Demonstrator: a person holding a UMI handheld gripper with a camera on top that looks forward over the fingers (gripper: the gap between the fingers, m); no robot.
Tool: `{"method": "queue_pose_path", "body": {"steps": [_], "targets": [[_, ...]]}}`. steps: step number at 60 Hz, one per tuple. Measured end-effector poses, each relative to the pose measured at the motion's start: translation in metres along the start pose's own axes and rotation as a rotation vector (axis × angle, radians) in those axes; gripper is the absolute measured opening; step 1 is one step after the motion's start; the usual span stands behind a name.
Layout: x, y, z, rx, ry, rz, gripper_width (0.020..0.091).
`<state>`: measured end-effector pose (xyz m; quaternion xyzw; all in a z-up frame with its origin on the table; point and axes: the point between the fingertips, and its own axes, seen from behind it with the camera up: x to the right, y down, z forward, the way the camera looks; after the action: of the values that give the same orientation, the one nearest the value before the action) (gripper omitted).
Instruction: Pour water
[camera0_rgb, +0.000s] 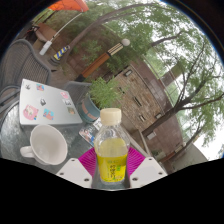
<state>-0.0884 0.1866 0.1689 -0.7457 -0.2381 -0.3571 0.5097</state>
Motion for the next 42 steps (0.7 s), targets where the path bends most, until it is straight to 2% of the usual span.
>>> {"method": "queue_pose_path", "body": {"steps": [9,11,17,18,25,30,35,42], "targets": [[0.000,0.035,0.030,0.031,-0.043,0.526,0.0375],[-0.008,0.038,0.043,0.011,-0.098,0.598,0.0376],[-0.036,0.067,0.061,0.068,-0.128,0.799,0.0375],[-0.029,0.065,0.062,0.053,-0.165,0.799,0.0376],[-0.063,0.076,0.065,0.073,-0.268,0.852,0.0377],[-0.060,0.072,0.062,0.131,-0.279,0.873,0.0376],[-0.060,0.072,0.063,0.151,-0.298,0.893,0.0377],[-0.061,0.073,0.061,0.145,-0.313,0.884,0.0452]]}}
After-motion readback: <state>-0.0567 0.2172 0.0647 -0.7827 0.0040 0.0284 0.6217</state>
